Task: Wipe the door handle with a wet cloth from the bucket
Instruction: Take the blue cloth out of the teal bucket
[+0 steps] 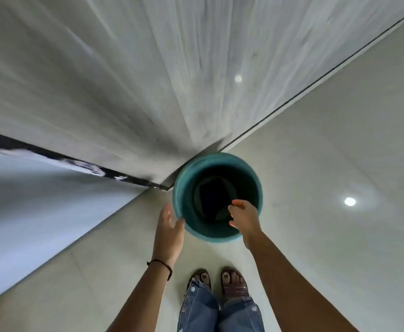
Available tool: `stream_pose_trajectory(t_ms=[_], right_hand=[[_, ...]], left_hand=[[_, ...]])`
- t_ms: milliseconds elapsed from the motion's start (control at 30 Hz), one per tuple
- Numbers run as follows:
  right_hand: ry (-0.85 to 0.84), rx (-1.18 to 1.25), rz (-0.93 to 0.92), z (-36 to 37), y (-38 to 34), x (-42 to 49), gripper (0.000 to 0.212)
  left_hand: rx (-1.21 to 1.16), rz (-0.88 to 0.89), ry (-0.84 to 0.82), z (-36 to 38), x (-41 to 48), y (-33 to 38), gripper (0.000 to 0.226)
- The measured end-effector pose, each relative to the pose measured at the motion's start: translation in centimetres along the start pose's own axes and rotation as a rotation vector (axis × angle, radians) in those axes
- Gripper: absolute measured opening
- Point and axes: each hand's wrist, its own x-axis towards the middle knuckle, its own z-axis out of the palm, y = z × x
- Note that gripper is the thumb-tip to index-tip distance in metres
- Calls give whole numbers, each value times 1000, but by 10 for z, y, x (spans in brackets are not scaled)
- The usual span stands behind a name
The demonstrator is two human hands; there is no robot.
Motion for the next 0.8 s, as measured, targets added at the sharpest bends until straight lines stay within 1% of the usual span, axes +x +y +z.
stream_pose_trajectory(t_ms=[33, 100, 167, 233, 300, 367, 400, 433, 500, 533, 567, 633, 700, 733, 800], right_hand=[[32, -1, 4, 8, 6, 23, 33], [78, -68, 5, 24, 20, 78, 40], [94, -187, 33, 37, 32, 129, 42], [124, -280, 68, 48, 40, 169, 46], [138, -296, 74, 64, 47, 205, 60], [127, -333, 94, 82, 55, 233, 83], [127, -371, 100, 90, 58, 239, 89], [153, -418, 99, 96, 62, 245, 85], [234, -512, 46, 101, 64, 251, 60], [243, -509, 34, 101, 62, 252, 49], [229, -477, 33, 99, 60, 249, 44], [172, -381, 39, 93, 52, 232, 47], [142, -265, 13, 82, 38, 199, 48], [124, -191, -28, 74, 28, 174, 41], [55, -44, -105, 54, 9, 113, 13]], left_hand=[[9, 30, 28, 7, 18, -9, 59], [29, 60, 18, 19, 62, -38, 60], [37, 69, 38, 28, 96, -68, 42], [68, 109, 70, 31, 105, -82, 23], [55, 137, 91, 38, 109, -88, 19], [39, 144, 117, 41, 114, -94, 20], [45, 144, 132, 43, 114, -96, 22], [52, 146, 139, 43, 115, -99, 21], [57, 146, 143, 41, 116, -101, 16], [60, 142, 141, 42, 117, -100, 14], [69, 135, 135, 43, 117, -99, 12], [82, 96, 108, 40, 114, -93, 14], [68, 33, 77, 38, 105, -82, 29], [27, -22, 69, 36, 96, -76, 39], [-60, -147, 72, 32, 67, -54, 55]])
